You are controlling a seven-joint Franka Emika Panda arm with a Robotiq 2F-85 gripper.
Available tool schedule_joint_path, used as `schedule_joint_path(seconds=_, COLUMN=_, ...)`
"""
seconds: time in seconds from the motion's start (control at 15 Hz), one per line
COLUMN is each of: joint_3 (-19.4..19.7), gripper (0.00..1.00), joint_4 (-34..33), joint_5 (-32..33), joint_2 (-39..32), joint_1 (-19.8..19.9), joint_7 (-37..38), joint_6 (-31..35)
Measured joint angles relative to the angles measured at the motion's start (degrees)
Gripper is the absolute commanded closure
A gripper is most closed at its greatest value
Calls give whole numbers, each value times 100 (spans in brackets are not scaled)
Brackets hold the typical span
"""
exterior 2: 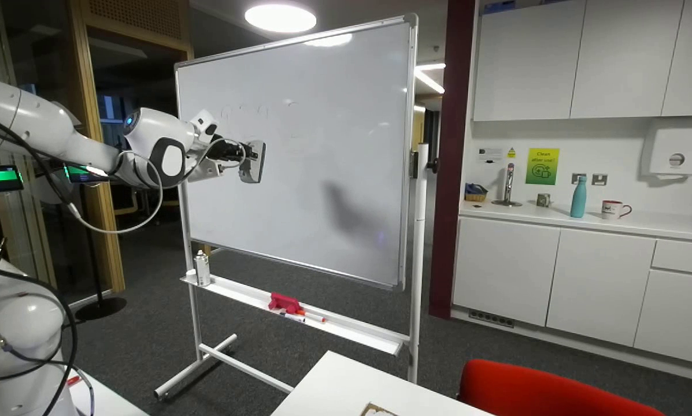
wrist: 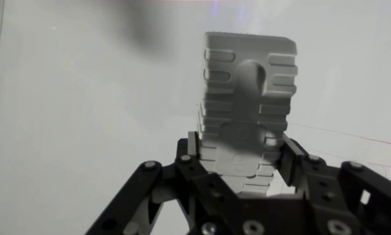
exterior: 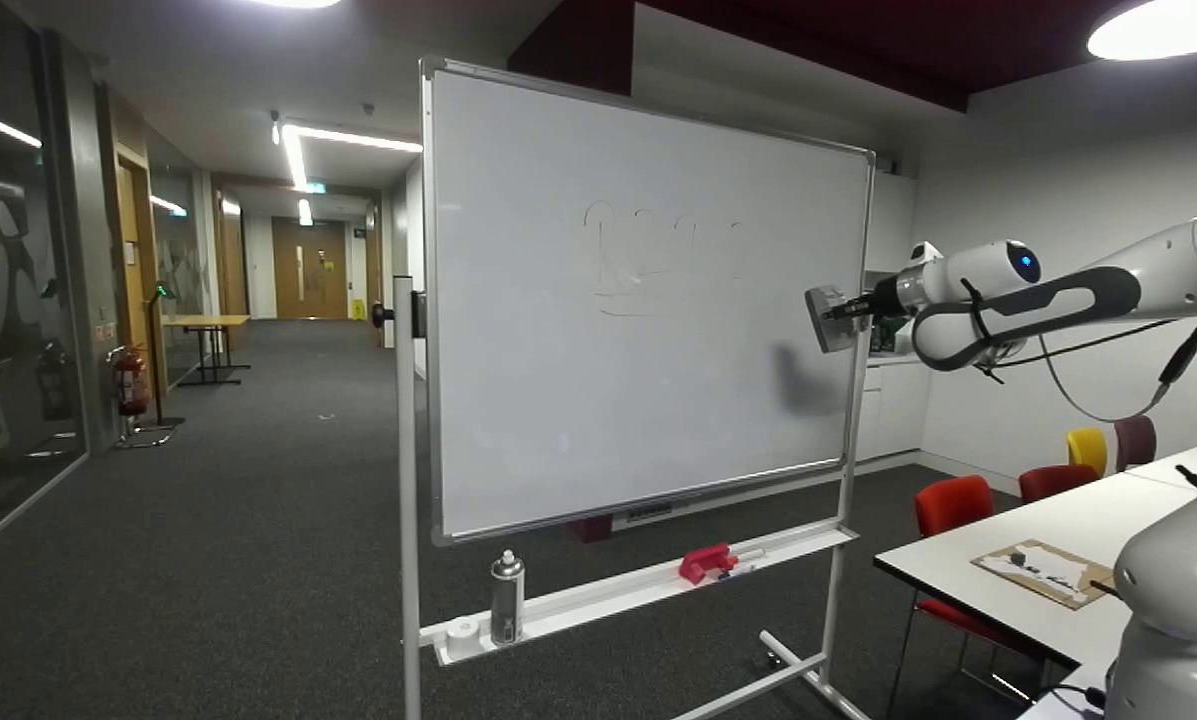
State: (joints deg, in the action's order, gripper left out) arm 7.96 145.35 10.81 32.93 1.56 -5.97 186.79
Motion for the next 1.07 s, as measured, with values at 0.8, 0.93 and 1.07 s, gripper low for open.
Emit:
schedule_joint_path(seconds=0.8, joint_3=-43, gripper=66, joint_4=-41, joint_5=0, joint_2=-170, joint_1=10, joint_7=-15, joint_6=602)
schedule_joint_path(seconds=0.93, joint_3=-100, gripper=66, joint_4=-167, joint_5=1, joint_2=-289, joint_1=5, joint_7=-15, joint_6=967)
schedule_joint_path(seconds=1.07, joint_3=-166, gripper=66, joint_4=-386, joint_5=2, joint_2=-384, joint_1=-4, joint_7=-15, joint_6=1138)
